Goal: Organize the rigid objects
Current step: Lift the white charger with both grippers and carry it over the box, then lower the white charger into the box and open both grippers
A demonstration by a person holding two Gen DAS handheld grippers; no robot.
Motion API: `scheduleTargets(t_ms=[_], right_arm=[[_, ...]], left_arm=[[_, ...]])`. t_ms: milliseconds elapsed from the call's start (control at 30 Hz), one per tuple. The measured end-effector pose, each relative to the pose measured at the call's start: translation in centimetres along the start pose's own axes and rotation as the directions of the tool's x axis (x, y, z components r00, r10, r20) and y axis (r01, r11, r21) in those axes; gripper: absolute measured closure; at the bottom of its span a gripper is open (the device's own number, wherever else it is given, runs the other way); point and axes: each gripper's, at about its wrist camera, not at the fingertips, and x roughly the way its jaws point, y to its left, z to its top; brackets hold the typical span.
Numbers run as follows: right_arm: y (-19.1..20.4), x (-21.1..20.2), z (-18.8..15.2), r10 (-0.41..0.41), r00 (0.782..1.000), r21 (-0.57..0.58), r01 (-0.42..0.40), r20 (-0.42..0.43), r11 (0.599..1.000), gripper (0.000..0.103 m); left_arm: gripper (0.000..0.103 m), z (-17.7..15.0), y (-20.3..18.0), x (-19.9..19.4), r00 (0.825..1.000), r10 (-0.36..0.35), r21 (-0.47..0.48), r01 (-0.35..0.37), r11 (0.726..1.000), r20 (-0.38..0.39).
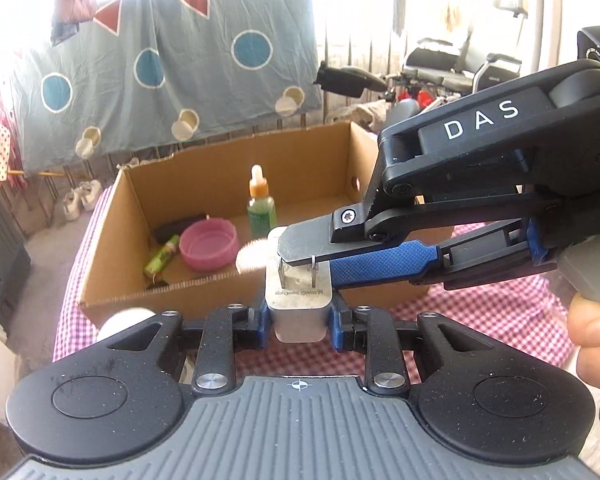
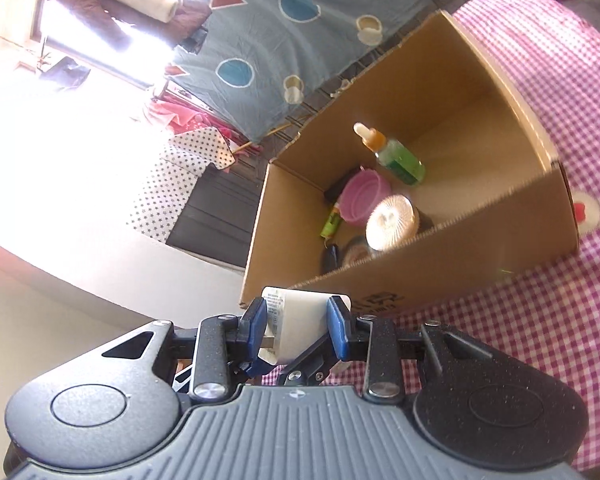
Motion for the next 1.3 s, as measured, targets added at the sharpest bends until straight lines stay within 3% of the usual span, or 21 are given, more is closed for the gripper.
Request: scheduleTargets(t_ms=[200,400,533,833,1233,1300], right_arm=[[1.1,0.1,6.0,-0.039,0.999,-0.057,0.04,0.011,0.998,0.067],[-1.1,3.6,12.0,-0.132,0.99,-0.032,0.13,-0.058,0.991,0.067],[-3.2,6.4,14.7,-0.188,0.976,-0.051,0.184,-0.108,0.982,0.067],[-3.4,9.0,17.0,-0.26,0.956,-0.174,0.234,-0.139,0.956,0.07],[-3.2,9.4,17.5,-0.248,0.963,-0.212,0.222,-0.105,0.952,0.07],[-3.2,9.2,17.5,-0.245,0.965,-0.209,0.22,-0.099,0.953,0.07]], left_arm=[[0.077,5.1,-0.8,2.9,1.0,0.001,-0.02,-0.001,1.0,-0.017],[0.077,7.8,0.1,9.4,0.988,-0.064,-0.126,0.047,0.991,-0.138],[0.077,8.3,0.0,12.7,0.976,-0.059,-0.128,0.033,0.991,-0.21],[0.077,9.0,0.8,16.0,0.952,-0.061,-0.184,0.005,0.983,-0.301],[0.075,9.3,0.7,16.8,0.935,-0.079,-0.207,0.006,0.978,-0.346],[0.075,9.3,0.7,16.5,0.939,-0.08,-0.21,0.009,0.978,-0.335]])
